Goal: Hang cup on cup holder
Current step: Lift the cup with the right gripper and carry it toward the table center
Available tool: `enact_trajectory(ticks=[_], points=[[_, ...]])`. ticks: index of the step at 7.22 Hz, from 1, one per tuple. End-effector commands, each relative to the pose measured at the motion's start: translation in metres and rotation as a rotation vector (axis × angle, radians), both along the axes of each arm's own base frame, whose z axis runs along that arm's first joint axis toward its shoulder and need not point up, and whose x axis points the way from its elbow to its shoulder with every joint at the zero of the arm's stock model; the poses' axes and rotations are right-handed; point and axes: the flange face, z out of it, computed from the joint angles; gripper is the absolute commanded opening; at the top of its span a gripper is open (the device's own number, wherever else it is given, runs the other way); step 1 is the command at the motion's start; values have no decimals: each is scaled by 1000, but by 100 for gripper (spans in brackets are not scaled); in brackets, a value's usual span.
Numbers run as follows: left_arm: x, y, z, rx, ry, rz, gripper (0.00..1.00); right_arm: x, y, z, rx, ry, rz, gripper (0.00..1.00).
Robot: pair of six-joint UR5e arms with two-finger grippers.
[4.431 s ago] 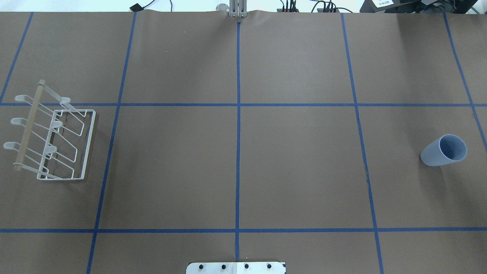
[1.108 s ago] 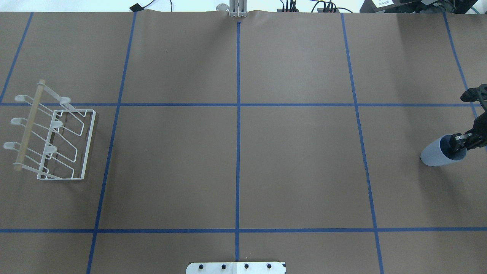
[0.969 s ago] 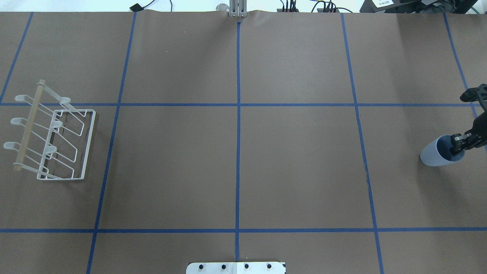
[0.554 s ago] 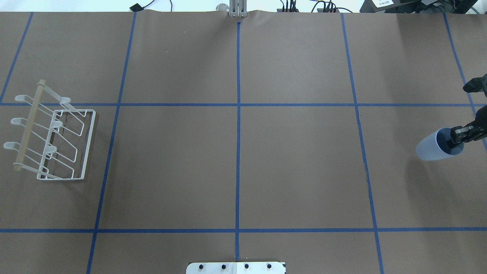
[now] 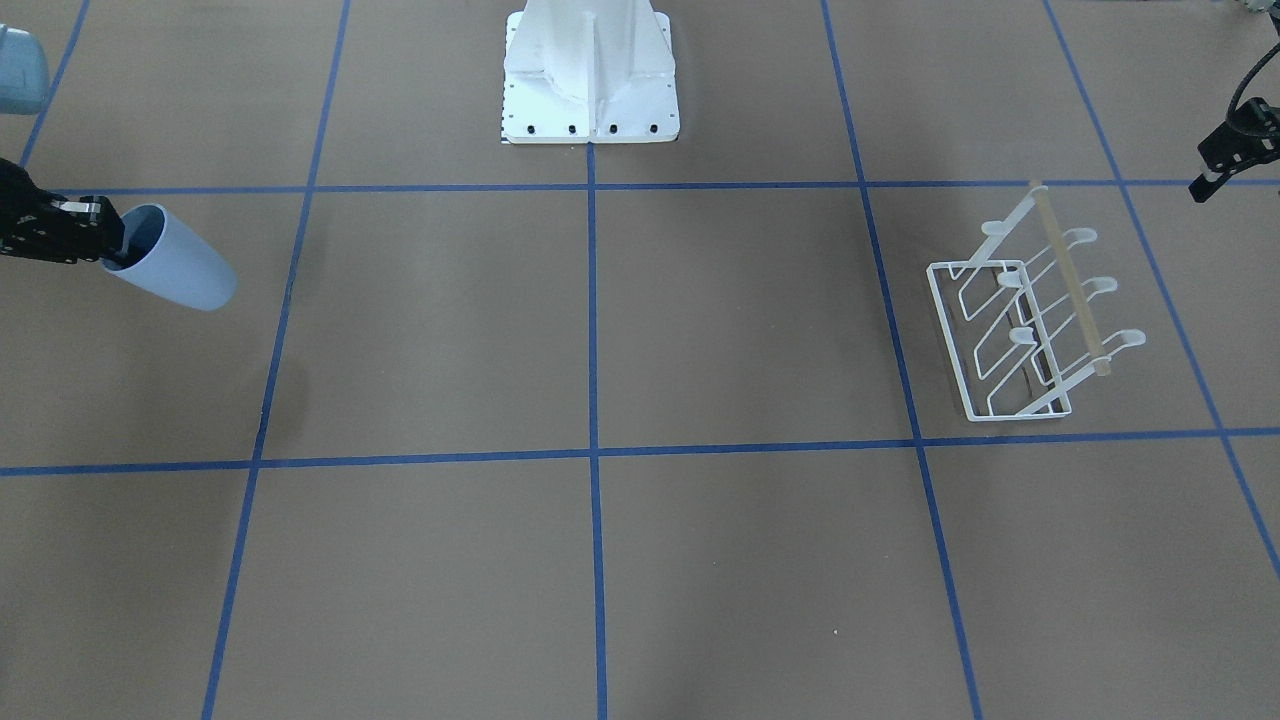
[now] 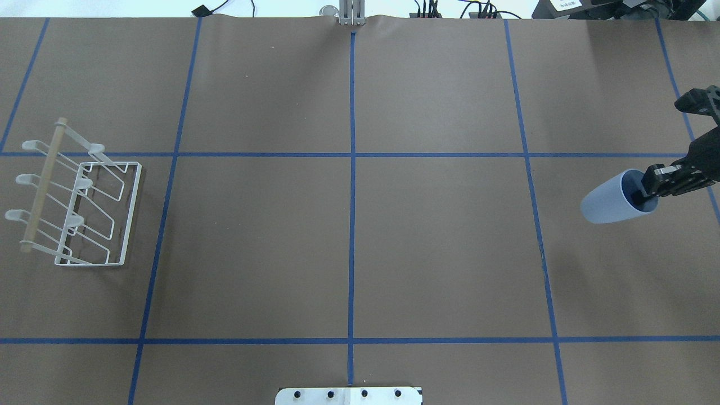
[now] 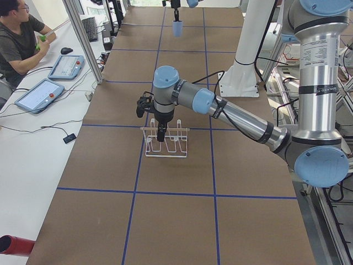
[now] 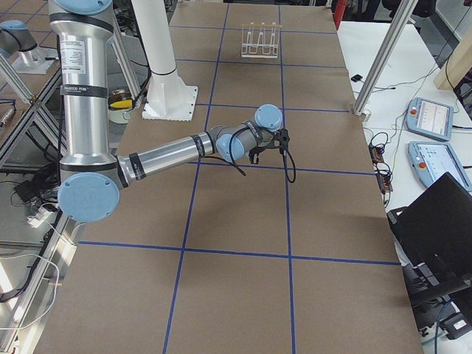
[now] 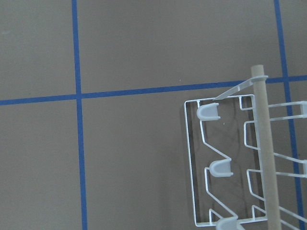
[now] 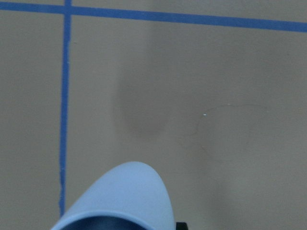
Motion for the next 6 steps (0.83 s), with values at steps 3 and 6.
enact_trajectory(ticks=[3,6], points=[[24,-13,-50,30,130,-135,98,-24,-8,-113,-215,-207,227,0],[91,-17,-109,-82,302,-222,98,-66,2,-161,-306,-314,289,0]])
